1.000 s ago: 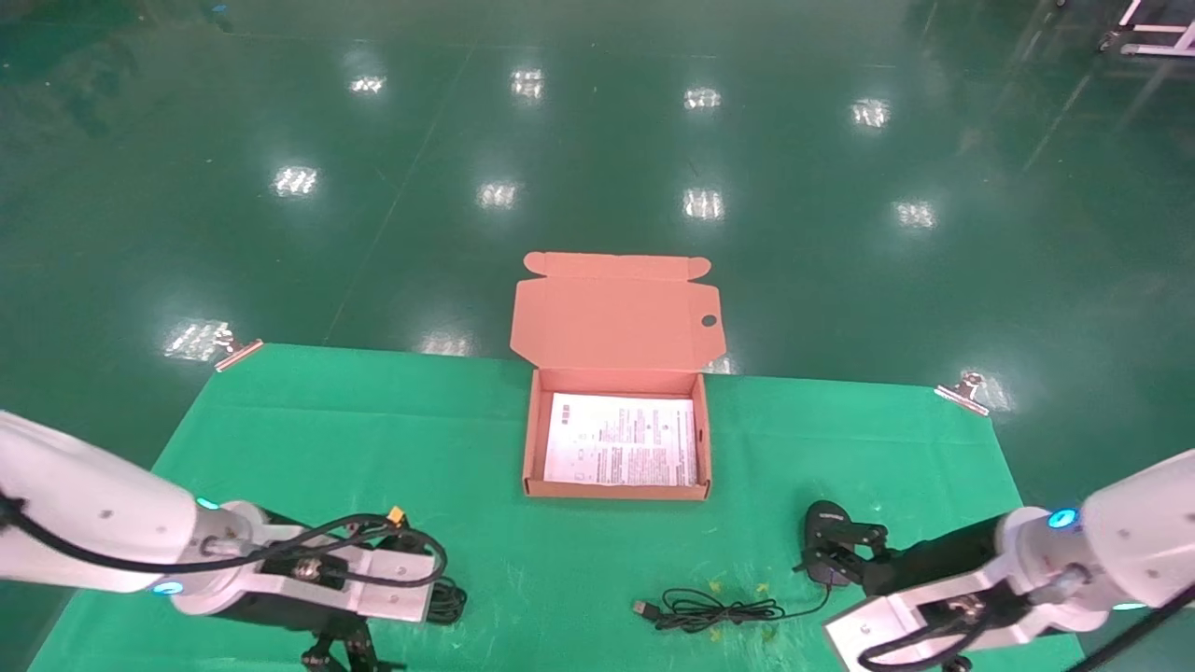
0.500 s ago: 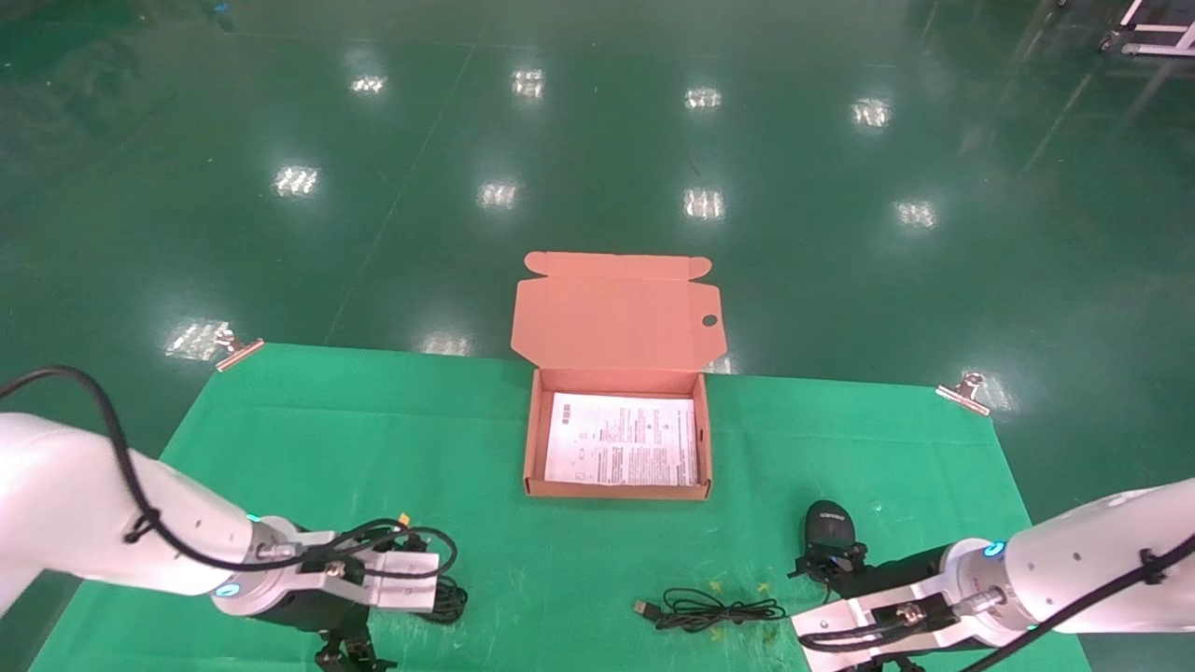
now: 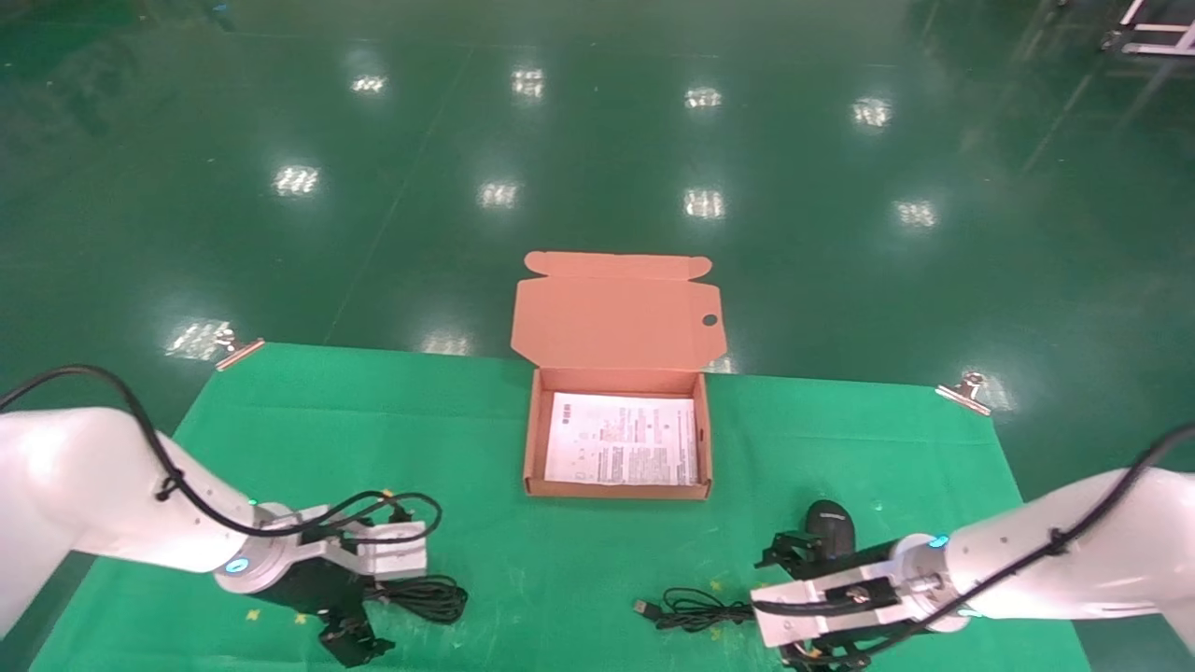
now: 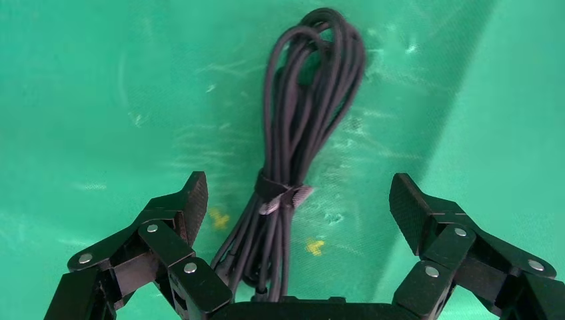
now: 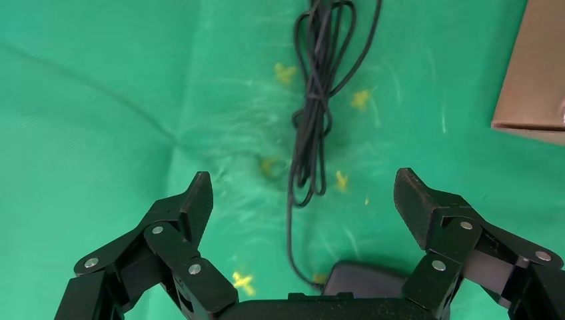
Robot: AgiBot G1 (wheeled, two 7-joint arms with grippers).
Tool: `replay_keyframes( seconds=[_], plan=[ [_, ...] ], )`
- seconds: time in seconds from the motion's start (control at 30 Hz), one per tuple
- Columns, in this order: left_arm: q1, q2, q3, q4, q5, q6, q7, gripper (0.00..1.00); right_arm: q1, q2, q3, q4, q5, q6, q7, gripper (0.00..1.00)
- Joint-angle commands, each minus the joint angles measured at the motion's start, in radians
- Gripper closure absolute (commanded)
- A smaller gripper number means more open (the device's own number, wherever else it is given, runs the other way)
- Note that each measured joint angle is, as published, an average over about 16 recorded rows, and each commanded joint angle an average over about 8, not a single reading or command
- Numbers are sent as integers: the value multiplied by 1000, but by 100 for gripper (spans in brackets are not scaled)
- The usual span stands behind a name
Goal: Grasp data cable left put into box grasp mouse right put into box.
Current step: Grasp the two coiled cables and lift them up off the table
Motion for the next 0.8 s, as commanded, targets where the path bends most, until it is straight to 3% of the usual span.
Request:
replay_keyframes(
  seconds=[0.03,0.07,0.1,0.3,0.33,0.37,0.8],
  plan=[
    [-8,9,-5,43,-8,-11,14,0,2,-20,-1,-39,0,15,-17,0],
    [-11,11,-8,60,-11,-16,21,5,3,-31,-1,-61,1,22,-24,1],
    [-14,13,-9,74,-14,-21,29,17,5,-40,-1,-81,2,27,-31,8],
    [-27,23,-16,136,-20,-41,60,92,14,-80,0,-167,5,52,-56,83],
    [-28,24,-16,141,-21,-42,62,99,14,-83,1,-173,5,54,-57,95],
    [-29,24,-16,145,-21,-44,63,100,15,-85,1,-178,6,56,-58,100],
    [-27,22,-16,131,-22,-40,58,100,14,-78,2,-162,6,50,-54,100]
  ],
)
